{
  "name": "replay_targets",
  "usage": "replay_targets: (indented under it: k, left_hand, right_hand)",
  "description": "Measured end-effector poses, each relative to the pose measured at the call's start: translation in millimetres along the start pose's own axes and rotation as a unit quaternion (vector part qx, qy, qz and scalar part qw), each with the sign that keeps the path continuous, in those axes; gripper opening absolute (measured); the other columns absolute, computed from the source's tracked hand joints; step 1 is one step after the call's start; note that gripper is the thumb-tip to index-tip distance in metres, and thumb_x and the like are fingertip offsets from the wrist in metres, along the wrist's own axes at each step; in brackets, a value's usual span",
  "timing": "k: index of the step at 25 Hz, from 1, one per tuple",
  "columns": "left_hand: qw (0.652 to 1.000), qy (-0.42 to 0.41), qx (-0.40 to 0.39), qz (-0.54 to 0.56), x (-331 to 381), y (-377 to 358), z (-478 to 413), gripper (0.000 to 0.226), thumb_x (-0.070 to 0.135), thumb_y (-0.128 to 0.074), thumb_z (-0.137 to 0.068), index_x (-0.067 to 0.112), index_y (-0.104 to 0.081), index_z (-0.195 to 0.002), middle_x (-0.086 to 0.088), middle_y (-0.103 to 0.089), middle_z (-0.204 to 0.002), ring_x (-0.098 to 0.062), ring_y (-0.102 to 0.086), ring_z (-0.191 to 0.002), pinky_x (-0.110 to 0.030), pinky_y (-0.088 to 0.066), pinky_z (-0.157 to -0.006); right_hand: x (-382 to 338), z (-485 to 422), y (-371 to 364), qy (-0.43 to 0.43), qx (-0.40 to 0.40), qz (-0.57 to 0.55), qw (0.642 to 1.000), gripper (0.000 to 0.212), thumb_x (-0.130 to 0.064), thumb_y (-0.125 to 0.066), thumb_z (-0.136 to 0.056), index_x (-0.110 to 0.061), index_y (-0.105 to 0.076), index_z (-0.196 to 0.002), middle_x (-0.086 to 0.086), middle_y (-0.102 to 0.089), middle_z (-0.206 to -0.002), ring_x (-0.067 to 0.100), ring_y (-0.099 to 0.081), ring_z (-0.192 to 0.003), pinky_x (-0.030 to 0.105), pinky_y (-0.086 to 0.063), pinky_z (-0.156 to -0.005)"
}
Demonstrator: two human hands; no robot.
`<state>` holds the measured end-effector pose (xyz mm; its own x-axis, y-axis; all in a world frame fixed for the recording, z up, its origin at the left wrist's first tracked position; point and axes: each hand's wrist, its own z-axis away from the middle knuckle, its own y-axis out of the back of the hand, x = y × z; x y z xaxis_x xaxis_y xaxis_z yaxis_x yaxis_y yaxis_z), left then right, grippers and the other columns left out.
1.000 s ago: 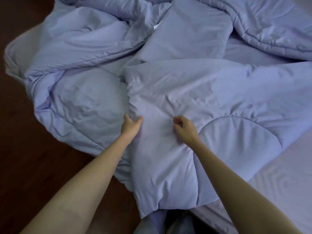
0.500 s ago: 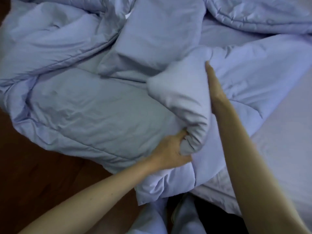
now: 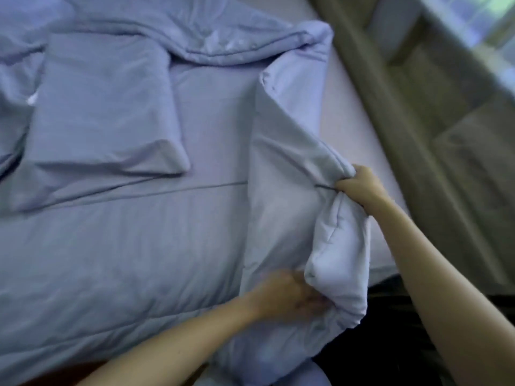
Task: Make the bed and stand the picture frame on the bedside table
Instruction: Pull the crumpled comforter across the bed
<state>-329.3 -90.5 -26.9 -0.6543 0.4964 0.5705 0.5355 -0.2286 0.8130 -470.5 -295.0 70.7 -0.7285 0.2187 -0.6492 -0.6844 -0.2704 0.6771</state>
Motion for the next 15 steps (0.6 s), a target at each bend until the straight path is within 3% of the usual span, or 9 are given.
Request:
replay_targets:
  k: [1,3,5,7,8,11,13,15]
  left_hand:
    - [0.997,-0.005,0.081,-0.014,-9,1,-18,0.023,0.027,-0.049,-0.088,0.012,-0.067,-0.087,-0.012,-0.07,-0.079,-0.029,-0.064,-0.073,-0.032,-0.048,-0.061]
    - [0.977,0.057,0.201,-0.042,-33,8,-44,0.027,0.017,-0.048,-0.085,0.013,-0.068,-0.102,-0.007,-0.071,-0.091,-0.019,-0.058,-0.084,-0.033,-0.046,-0.074]
    - [0.96,0.126,0.222,-0.112,-61,14,-64,0.038,0.018,-0.043,-0.084,0.012,-0.064,-0.115,-0.009,-0.069,-0.109,-0.02,-0.06,-0.099,-0.034,-0.047,-0.084]
    - [0.954,0.194,0.133,-0.184,-75,11,-85,0.048,0.024,-0.04,-0.084,0.006,-0.059,-0.125,-0.015,-0.062,-0.125,-0.027,-0.062,-0.111,-0.038,-0.049,-0.091]
    - [0.947,0.24,0.051,-0.206,-79,8,-92,0.053,0.027,-0.04,-0.087,0.006,-0.05,-0.134,-0.016,-0.053,-0.137,-0.029,-0.056,-0.122,-0.042,-0.044,-0.099]
    - [0.892,0.365,-0.2,-0.177,-76,-16,-111,0.068,0.044,-0.038,-0.095,0.019,-0.011,-0.152,-0.01,-0.006,-0.161,-0.03,-0.014,-0.147,-0.048,-0.021,-0.116]
    - [0.873,0.395,-0.239,-0.156,-70,-26,-120,0.073,0.052,-0.039,-0.093,0.029,-0.002,-0.152,-0.007,0.009,-0.161,-0.035,-0.001,-0.147,-0.053,-0.016,-0.116]
    - [0.874,0.401,-0.232,-0.145,-63,-29,-125,0.073,0.052,-0.041,-0.091,0.036,-0.003,-0.151,-0.006,0.01,-0.161,-0.036,-0.001,-0.147,-0.055,-0.018,-0.115]
  right_hand:
    - [31,3,30,-0.031,0.053,-0.007,0.998,0.02,-0.013,-0.061,-0.073,-0.016,-0.063,-0.093,0.013,-0.063,-0.09,0.03,-0.059,-0.087,0.033,-0.044,-0.072]
    - [104,16,82,-0.11,0.148,-0.002,0.983,0.019,-0.018,-0.059,-0.072,-0.018,-0.06,-0.091,0.014,-0.064,-0.09,0.035,-0.059,-0.088,0.036,-0.045,-0.073]
    - [181,42,119,-0.191,0.21,-0.012,0.959,0.023,-0.019,-0.059,-0.073,-0.013,-0.06,-0.095,0.018,-0.064,-0.092,0.038,-0.061,-0.09,0.037,-0.047,-0.073]
    - [248,71,136,-0.236,0.239,-0.045,0.941,0.029,-0.019,-0.061,-0.073,-0.006,-0.061,-0.099,0.024,-0.065,-0.096,0.04,-0.063,-0.092,0.039,-0.049,-0.072]
    - [274,82,134,-0.244,0.238,-0.059,0.938,0.033,-0.018,-0.062,-0.073,-0.002,-0.061,-0.102,0.026,-0.066,-0.099,0.04,-0.063,-0.093,0.038,-0.048,-0.071]
    - [322,90,111,-0.252,0.231,-0.074,0.937,0.027,-0.009,-0.061,-0.08,0.004,-0.059,-0.104,0.028,-0.065,-0.103,0.039,-0.063,-0.095,0.034,-0.041,-0.07]
    - [328,81,95,-0.254,0.25,-0.064,0.932,0.025,-0.006,-0.054,-0.086,0.003,-0.055,-0.109,0.026,-0.06,-0.112,0.041,-0.06,-0.101,0.04,-0.044,-0.075]
    - [324,69,85,-0.258,0.249,-0.026,0.933,0.035,-0.009,-0.054,-0.087,0.0,-0.05,-0.121,0.026,-0.052,-0.123,0.043,-0.055,-0.109,0.046,-0.046,-0.084]
